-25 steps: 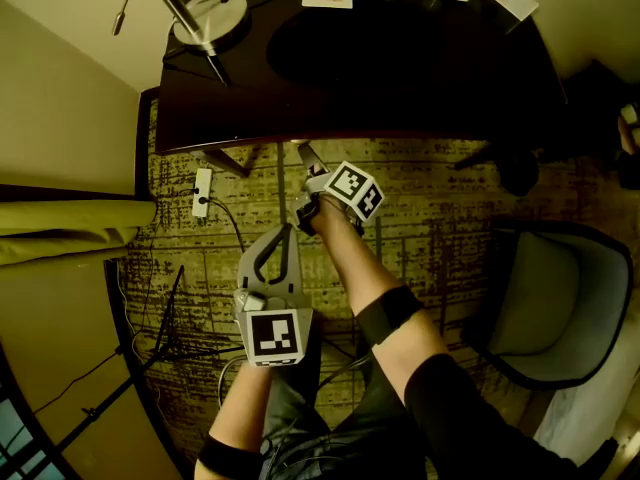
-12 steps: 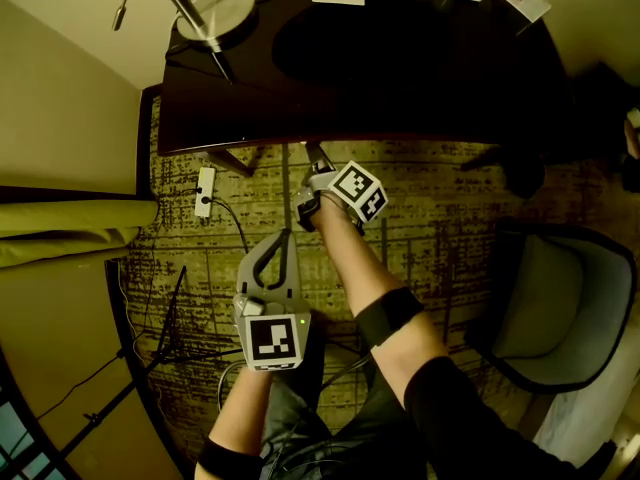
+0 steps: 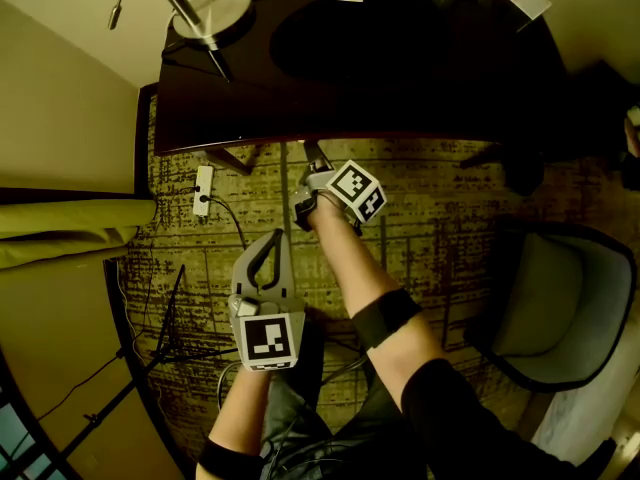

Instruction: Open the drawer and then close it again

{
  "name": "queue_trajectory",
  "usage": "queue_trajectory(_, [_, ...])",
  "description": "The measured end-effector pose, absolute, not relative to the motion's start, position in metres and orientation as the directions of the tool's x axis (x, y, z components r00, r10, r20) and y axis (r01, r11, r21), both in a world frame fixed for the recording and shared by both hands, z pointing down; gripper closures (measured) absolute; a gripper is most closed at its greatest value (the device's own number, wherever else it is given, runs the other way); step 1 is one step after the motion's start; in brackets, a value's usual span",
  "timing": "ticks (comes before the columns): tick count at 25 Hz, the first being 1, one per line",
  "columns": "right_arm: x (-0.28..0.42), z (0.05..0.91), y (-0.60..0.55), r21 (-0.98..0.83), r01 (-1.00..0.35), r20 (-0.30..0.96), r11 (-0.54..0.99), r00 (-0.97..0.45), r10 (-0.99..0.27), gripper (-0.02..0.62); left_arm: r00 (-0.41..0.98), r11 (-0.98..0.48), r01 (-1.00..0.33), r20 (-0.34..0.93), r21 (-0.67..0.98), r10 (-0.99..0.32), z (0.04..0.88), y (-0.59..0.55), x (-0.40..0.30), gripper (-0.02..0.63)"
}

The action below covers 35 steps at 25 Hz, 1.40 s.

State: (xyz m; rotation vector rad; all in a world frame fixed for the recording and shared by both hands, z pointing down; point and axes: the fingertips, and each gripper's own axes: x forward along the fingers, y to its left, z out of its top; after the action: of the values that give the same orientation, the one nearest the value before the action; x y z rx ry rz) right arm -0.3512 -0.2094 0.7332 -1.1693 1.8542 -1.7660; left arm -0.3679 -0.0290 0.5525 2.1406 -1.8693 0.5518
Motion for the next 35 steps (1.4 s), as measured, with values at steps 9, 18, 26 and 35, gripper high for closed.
queue_trajectory(9, [-0.348,0.731,-0.194,-0.937,-0.337,0.297,-0.091,-0.632,-0.716,0.523,0.100,-0.137,-0.989,0.434,-0.056,-0.895,0.549,-0.020,-0.365,0.600])
queue_trajectory(18, [-0.339,0.730,-0.154,-0.931,-0.346,0.325,-0.117,-0.642,-0.694,0.523,0.101,-0.139,-0.989,0.428,-0.058,-0.898,0.537,-0.005,-0.354,0.600])
queue_trajectory(26, [-0.326,0.730,-0.094,-0.928,-0.351,0.343,-0.128,-0.662,-0.667,0.522,0.090,-0.121,-0.992,0.427,-0.047,-0.900,0.523,0.012,-0.351,0.600])
queue_trajectory(35, [-0.312,0.727,-0.023,-0.924,-0.368,0.349,-0.108,-0.691,-0.633,0.517,0.106,-0.141,-0.989,0.424,-0.051,-0.899,0.512,0.025,-0.340,0.600])
